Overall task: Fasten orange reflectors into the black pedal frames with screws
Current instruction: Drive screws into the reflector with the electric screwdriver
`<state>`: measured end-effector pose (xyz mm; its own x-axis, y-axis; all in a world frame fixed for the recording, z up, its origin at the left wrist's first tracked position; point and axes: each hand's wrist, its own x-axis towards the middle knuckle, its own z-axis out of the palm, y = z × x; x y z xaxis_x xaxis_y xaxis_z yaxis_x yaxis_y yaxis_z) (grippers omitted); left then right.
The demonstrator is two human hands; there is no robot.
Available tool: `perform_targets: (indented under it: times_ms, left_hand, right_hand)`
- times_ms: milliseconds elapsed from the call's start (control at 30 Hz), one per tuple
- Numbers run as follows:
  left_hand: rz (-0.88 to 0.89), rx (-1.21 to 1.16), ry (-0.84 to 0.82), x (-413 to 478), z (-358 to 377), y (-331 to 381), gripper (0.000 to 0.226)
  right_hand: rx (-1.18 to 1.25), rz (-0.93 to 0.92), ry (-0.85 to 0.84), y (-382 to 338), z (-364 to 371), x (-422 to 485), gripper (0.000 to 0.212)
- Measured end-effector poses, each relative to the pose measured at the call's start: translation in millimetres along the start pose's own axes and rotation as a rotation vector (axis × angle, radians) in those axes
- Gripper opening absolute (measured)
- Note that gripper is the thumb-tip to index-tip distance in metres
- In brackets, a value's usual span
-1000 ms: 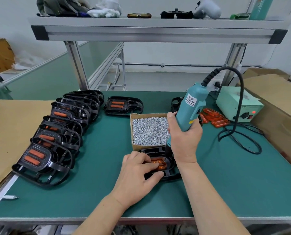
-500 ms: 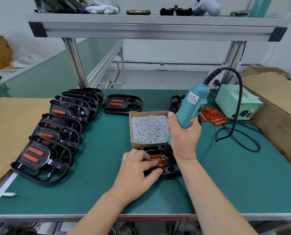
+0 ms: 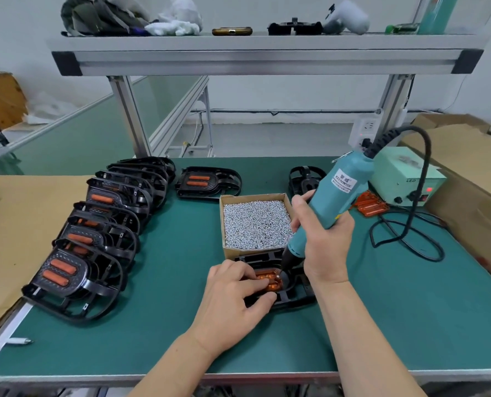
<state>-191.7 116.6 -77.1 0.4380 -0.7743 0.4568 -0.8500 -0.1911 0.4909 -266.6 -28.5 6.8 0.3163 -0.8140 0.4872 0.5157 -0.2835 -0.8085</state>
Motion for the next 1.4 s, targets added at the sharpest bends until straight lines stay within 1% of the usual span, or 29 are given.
perform_targets:
  times_ms: [67, 133, 200, 267, 333, 400, 433, 500, 567, 633, 867, 933, 967, 1100, 1267, 1333, 1400]
  left_hand:
    - [0.02, 0.016, 0.009, 1, -1, 1, 0.033]
    - [0.037, 0.017, 0.041, 7, -3, 2, 0.029]
    - [-0.007, -0.039, 0.095, 23, -8, 2, 0.024]
    - [-0.079, -0.003, 0.1, 49, -14, -3, 0.017]
    - [-0.157, 0.192, -0.01, 78, -19, -12, 0.014]
    - [-0.223, 0.391, -0.173, 103, -22, -21, 0.019]
    - [-0.237, 0.451, -0.249, 112, -21, -25, 0.021]
    - [-0.224, 0.515, -0.361, 123, -16, -29, 0.018]
    - [-0.194, 0.535, -0.414, 128, -13, -31, 0.016]
    - [-0.162, 0.525, -0.41, 128, -12, -34, 0.015]
    - [-0.103, 0.406, -0.283, 118, -11, -38, 0.021]
    - [-0.126, 0.325, -0.229, 115, -13, -37, 0.021]
    - [-0.152, 0.248, -0.21, 113, -15, -36, 0.019]
    - [-0.296, -0.164, -0.155, 103, -26, -27, 0.014]
    - [-0.411, -0.79, -0.161, 66, -28, -7, 0.021]
    - [-0.433, -0.965, -0.148, 51, -25, -1, 0.024]
    - [-0.47, -1.063, -0.118, 41, -21, 4, 0.026]
  right_hand:
    - [0.03, -0.032, -0.024, -10, 0, 8, 0.013]
    - [0.062, -0.047, 0.011, -19, 0, 17, 0.013]
    - [0.113, -0.021, 0.1, -24, -1, 23, 0.015]
    - [0.143, 0.037, 0.224, -22, -2, 25, 0.018]
    - [0.121, 0.092, 0.348, -17, -5, 25, 0.016]
    - [0.085, 0.139, 0.44, -10, -8, 23, 0.018]
    - [0.081, 0.159, 0.471, -7, -9, 21, 0.019]
    - [0.083, 0.19, 0.515, -2, -11, 19, 0.021]
    - [0.083, 0.207, 0.536, 0, -12, 16, 0.023]
    - [0.102, 0.215, 0.541, -1, -13, 15, 0.023]
    - [0.131, 0.269, 0.554, -3, -10, 10, 0.021]
    - [0.124, 0.283, 0.558, -2, -10, 9, 0.022]
    - [0.122, 0.286, 0.559, -2, -9, 9, 0.023]
    - [0.124, 0.277, 0.573, -6, -9, 9, 0.024]
    - [0.191, 0.257, 0.571, -18, -8, 12, 0.033]
    - [0.217, 0.258, 0.57, -22, -6, 13, 0.031]
    - [0.233, 0.26, 0.567, -26, -4, 12, 0.029]
